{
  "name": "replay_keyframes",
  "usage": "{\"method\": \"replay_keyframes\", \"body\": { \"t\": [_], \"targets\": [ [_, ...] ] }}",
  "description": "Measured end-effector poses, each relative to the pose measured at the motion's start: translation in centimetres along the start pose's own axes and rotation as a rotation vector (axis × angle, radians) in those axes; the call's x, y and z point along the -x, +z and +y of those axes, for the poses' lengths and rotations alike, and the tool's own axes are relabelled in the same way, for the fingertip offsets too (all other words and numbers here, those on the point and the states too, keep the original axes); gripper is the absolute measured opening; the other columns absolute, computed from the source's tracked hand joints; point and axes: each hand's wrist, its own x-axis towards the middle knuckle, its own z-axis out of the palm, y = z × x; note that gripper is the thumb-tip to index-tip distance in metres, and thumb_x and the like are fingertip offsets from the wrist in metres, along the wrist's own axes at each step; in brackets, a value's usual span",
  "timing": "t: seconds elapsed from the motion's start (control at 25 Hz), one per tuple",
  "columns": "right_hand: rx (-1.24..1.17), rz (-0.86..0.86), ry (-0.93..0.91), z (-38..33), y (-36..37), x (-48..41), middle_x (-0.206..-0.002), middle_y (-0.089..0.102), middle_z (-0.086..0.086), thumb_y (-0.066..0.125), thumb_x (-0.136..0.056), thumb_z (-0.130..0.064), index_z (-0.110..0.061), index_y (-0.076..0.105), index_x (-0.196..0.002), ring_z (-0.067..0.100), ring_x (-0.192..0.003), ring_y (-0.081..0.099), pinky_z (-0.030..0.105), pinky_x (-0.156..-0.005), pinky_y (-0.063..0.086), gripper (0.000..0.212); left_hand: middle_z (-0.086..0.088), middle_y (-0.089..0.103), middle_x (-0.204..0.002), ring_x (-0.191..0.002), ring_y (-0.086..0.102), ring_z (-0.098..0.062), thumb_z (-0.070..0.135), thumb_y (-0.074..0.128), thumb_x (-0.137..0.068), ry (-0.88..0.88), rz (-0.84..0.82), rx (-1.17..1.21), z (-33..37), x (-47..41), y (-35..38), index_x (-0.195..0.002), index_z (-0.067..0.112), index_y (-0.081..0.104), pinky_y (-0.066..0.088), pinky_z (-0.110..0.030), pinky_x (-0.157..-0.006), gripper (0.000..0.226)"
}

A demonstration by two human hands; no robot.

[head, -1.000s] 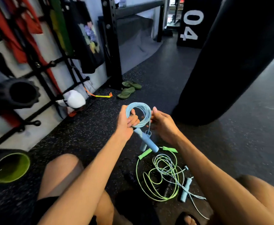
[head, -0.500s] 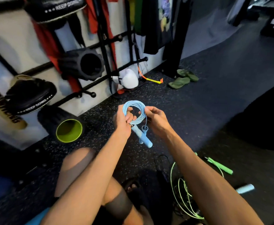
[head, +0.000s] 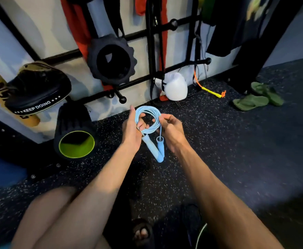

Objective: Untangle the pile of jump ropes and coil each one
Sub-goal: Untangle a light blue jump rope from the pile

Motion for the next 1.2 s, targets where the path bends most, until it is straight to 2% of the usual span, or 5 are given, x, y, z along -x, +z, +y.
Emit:
{"method": "replay_keyframes", "body": {
  "t": [0.32, 0.6, 0.84, 1.12, 1.2],
  "targets": [
    [0.079, -0.128, -0.049, 2.1, 3.3, -9.6, -0.096, 0.067, 0.019, 0.054, -0.095, 0.002, -0.002, 0.062, -0.104, 0.024, -0.084, 0.063, 0.039, -0.08, 0.054, 0.013, -0.001, 0.034, -0.059, -0.051, 0.038, -0.01, 0.032, 0.042, -0.103, 0.236, 0.117, -0.017, -0.8, -8.5, -2.2, -0.084, 0.006, 0.06, 0.04, -0.023, -0.057, 0.037],
    [0.19, -0.069, -0.207, 6.5, 7.3, -16.1, -0.099, 0.071, 0.017, 0.059, -0.092, 0.001, -0.01, 0.062, -0.101, 0.019, -0.082, 0.063, 0.029, -0.072, 0.052, 0.014, 0.003, 0.052, -0.071, -0.067, 0.058, -0.016, 0.02, 0.038, -0.104, 0.496, 0.418, -0.438, -1.4, -15.6, -5.5, -0.11, 0.014, 0.037, 0.045, -0.03, -0.069, 0.008],
    [0.179, 0.048, -0.348, 8.3, 10.4, -20.8, -0.081, 0.068, 0.0, 0.065, -0.087, 0.004, -0.012, 0.065, -0.088, 0.007, -0.072, 0.063, 0.014, -0.069, 0.051, 0.015, 0.01, 0.062, -0.077, -0.065, 0.059, 0.011, 0.005, 0.057, -0.093, 0.688, 0.454, -0.642, 0.1, -20.4, -8.5, -0.093, 0.012, 0.052, 0.047, -0.017, -0.069, 0.008],
    [0.271, 0.08, -0.292, 10.6, 12.4, -27.5, -0.077, 0.075, -0.001, 0.073, -0.081, -0.004, -0.025, 0.072, -0.075, 0.016, -0.078, 0.072, 0.038, -0.088, 0.058, 0.021, -0.007, 0.07, -0.078, -0.069, 0.066, -0.017, 0.0, 0.074, -0.078, 0.581, 0.562, -0.522, 1.0, -27.5, -11.0, -0.082, 0.005, 0.072, 0.055, -0.025, -0.065, 0.007],
    [0.304, 0.075, -0.255, 11.0, 12.3, -28.5, -0.08, 0.076, 0.001, 0.074, -0.081, -0.006, -0.025, 0.073, -0.077, 0.018, -0.078, 0.073, 0.042, -0.081, 0.06, 0.02, -0.004, 0.07, -0.081, -0.072, 0.067, -0.016, 0.0, 0.074, -0.078, 0.574, 0.576, -0.49, 0.8, -28.6, -11.0, -0.091, 0.002, 0.075, 0.057, -0.028, -0.072, 0.013]
  ]
}}
